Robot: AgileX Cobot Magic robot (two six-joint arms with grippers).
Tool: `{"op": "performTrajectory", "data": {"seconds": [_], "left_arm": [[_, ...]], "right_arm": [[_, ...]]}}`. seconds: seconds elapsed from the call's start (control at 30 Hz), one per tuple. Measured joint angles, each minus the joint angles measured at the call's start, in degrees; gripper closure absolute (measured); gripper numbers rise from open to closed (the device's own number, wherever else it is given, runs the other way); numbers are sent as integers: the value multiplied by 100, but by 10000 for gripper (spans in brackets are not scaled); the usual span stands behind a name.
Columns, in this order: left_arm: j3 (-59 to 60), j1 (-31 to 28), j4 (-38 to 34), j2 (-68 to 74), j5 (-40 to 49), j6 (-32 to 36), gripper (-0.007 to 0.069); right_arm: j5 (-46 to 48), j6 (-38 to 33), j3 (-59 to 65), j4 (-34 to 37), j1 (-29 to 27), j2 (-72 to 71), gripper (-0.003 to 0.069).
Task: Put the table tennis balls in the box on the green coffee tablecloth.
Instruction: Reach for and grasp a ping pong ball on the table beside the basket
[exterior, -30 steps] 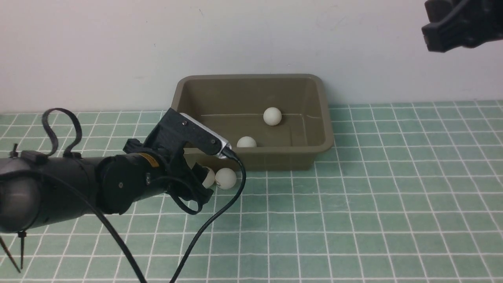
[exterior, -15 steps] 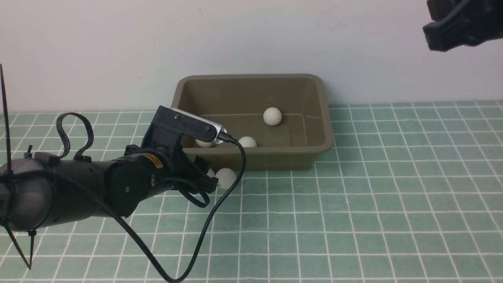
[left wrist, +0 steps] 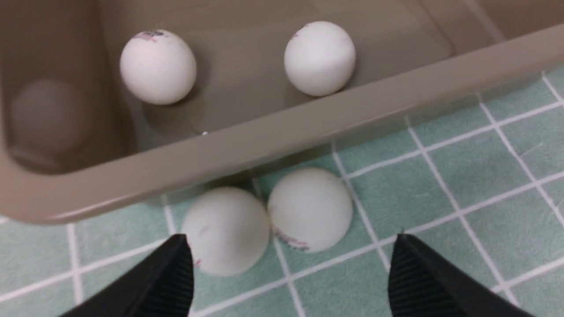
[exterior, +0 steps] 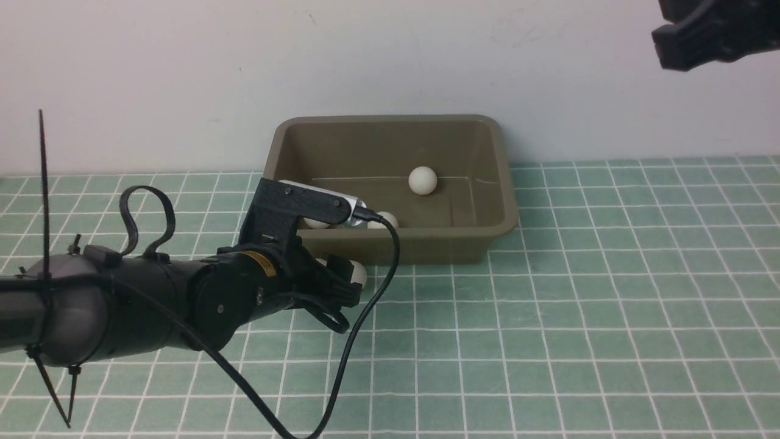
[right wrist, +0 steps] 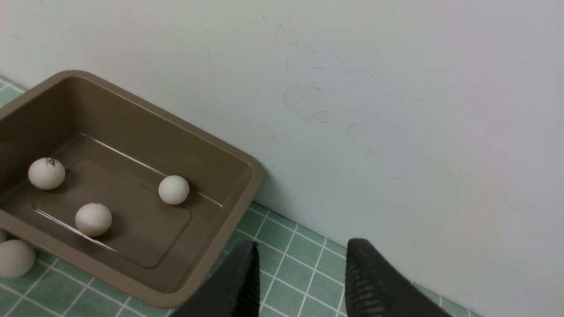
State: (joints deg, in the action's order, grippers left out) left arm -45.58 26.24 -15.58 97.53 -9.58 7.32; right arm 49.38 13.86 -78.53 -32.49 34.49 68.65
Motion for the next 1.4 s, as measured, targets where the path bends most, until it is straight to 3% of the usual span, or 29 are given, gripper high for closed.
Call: {"op": "performTrajectory", "data": {"seconds": [0.17,0.43,0.7,1.4], "left_arm": [[99,70,3,208,-665,-7,90],[1078,70,120,483,-2901,-90,90],[1208,74,504,860,-3512,-254,90],[1149,12,500,1632,-4816,-296,90]], "right_arm": [[-12,0,0,-39,0,0,398],[-36,0,0,-39,0,0,398],[-59,0,0,-45,0,0,398],[-70,0,0,-56,0,0,398]]}}
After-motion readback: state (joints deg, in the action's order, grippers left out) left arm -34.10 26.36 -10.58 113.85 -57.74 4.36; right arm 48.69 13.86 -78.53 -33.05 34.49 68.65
